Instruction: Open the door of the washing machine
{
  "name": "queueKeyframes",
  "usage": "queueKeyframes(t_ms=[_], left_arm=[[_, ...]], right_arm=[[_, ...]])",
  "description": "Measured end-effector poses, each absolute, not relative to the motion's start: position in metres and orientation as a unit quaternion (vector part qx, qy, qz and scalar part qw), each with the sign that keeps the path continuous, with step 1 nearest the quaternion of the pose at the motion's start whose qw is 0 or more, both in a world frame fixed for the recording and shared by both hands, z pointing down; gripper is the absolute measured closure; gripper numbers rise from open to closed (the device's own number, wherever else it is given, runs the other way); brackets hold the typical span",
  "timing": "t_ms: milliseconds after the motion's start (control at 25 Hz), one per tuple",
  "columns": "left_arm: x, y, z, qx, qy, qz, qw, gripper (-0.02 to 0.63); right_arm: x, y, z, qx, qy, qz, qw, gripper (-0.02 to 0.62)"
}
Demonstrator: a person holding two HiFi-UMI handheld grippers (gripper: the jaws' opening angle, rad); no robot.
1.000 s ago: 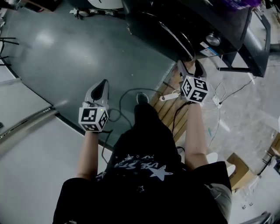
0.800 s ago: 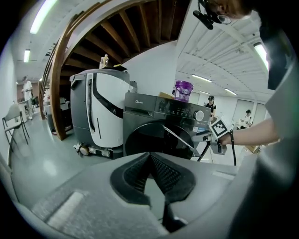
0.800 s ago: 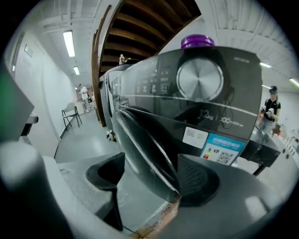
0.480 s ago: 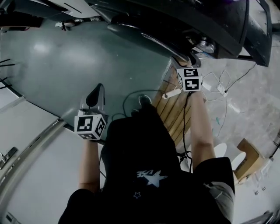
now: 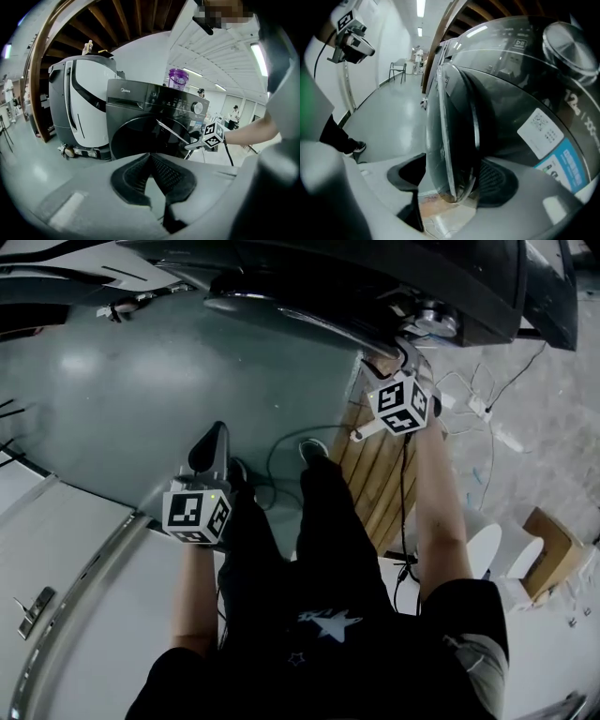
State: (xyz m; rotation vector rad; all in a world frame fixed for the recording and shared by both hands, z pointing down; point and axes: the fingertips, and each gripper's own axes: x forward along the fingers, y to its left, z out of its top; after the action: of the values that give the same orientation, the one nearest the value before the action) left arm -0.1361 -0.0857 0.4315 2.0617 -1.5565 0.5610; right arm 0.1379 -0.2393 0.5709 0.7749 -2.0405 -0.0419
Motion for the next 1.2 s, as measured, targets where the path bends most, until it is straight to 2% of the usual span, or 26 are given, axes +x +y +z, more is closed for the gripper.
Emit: queueKeyframes(t_ms=[200, 280, 320, 400, 440, 880, 1200], left_arm=[[-0.125, -0.094, 0.454, 0.784, -0.527, 0.212, 0.250, 0.597], [-0.121, -0.096, 0.458, 0.795, -0.511, 0.214, 0.246, 0.596], [-0.120, -0.095, 0.460, 0.799, -0.505, 0.213, 0.248, 0.596], [-0.118, -0.094, 0.467, 0.802, -0.498, 0.210, 0.255, 0.595], [-0.117, -0.092, 0.470, 0.802, -0.496, 0.211, 0.258, 0.595], [-0.081, -0.074, 0.485, 0.806, -0.481, 0.210, 0.273, 0.595], [-0.082, -0.072, 0.483, 0.810, -0.477, 0.202, 0.275, 0.596]], right_arm=[[0.136, -0.239, 0.571, 0.271, -0.852, -0.024, 0.447, 0.263], [0.139, -0.241, 0.571, 0.262, -0.851, -0.025, 0.454, 0.294], [0.142, -0.244, 0.570, 0.263, -0.845, -0.027, 0.464, 0.329], [0.147, -0.250, 0.567, 0.272, -0.828, -0.032, 0.489, 0.439], [0.147, -0.253, 0.566, 0.277, -0.821, -0.033, 0.498, 0.461], [0.147, -0.252, 0.568, 0.284, -0.803, 0.002, 0.525, 0.469], [0.147, -0.251, 0.567, 0.293, -0.793, 0.010, 0.533, 0.469]])
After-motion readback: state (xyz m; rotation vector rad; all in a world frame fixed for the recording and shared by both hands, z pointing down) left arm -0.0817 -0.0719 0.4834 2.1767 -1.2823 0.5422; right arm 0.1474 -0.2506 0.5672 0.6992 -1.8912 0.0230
